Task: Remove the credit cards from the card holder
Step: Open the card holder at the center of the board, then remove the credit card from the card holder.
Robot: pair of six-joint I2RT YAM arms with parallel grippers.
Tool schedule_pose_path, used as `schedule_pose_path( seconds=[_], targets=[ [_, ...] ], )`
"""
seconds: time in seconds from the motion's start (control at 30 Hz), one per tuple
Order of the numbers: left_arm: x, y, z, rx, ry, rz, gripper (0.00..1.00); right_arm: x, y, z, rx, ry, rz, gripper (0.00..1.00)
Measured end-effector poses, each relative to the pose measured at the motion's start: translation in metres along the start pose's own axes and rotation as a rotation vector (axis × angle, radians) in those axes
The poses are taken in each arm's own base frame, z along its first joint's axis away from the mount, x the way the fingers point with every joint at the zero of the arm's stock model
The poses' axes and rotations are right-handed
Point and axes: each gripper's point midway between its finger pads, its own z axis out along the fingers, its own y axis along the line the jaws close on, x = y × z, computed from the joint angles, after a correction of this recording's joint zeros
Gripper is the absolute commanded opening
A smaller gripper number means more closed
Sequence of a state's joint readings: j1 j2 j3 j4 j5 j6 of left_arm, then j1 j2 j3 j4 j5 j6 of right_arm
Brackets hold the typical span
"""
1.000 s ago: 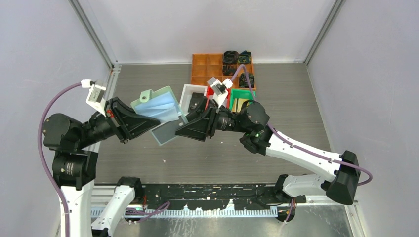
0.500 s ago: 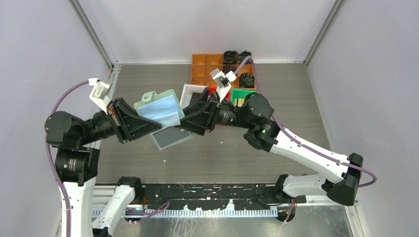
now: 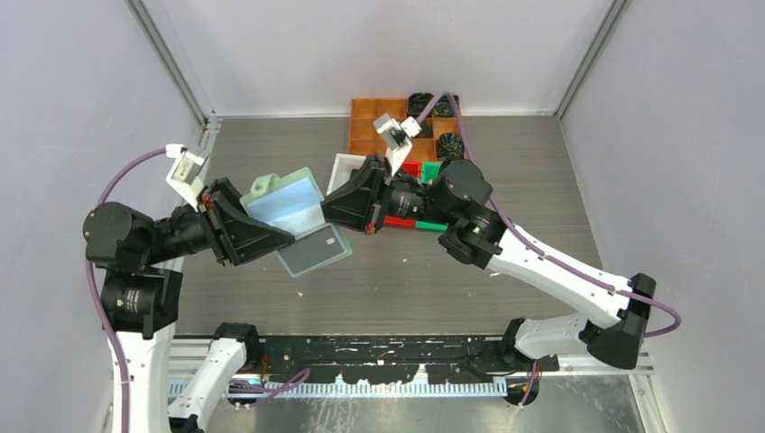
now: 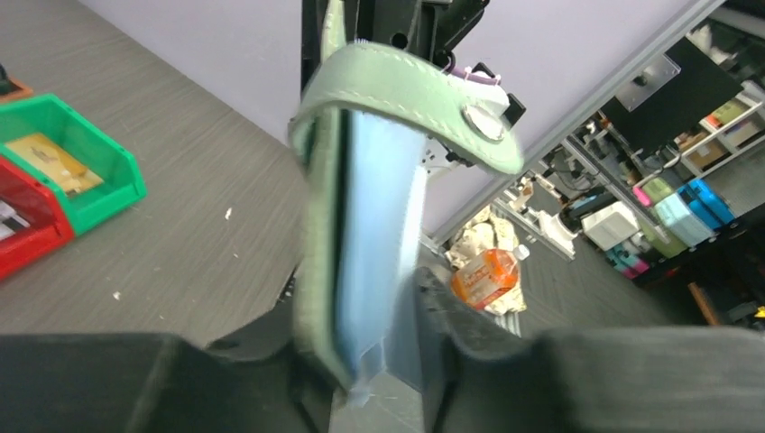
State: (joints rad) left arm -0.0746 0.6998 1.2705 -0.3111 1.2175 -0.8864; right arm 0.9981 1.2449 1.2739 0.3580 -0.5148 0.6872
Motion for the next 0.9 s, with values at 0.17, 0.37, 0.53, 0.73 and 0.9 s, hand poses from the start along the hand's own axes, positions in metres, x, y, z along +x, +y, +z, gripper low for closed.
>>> schedule_pose_path(
  seconds=[0.17, 0.37, 0.53, 0.73, 0.9],
  targets=[
    [0.002, 0.002, 0.0, -0.002, 0.007, -0.003, 1.0, 0.007, -0.019, 0.011, 0.045, 0.007, 0.072, 0.01],
    [0.009, 0.005, -0.003, -0.024, 0.003, 0.061, 0.91, 0.01, -0.04, 0.007, 0.157, -0.001, 0.136, 0.01],
    [0.018, 0.01, -0.01, -0.091, -0.026, 0.177, 0.66, 0.009, -0.043, 0.005, 0.207, 0.009, 0.182, 0.01],
    [0.014, 0.026, -0.016, -0.204, -0.08, 0.256, 0.35, 0.009, -0.044, 0.004, 0.221, 0.008, 0.209, 0.01],
    [0.004, 0.039, -0.019, -0.285, -0.127, 0.265, 0.31, 0.008, -0.045, 0.004, 0.211, 0.0, 0.203, 0.01]
  ],
)
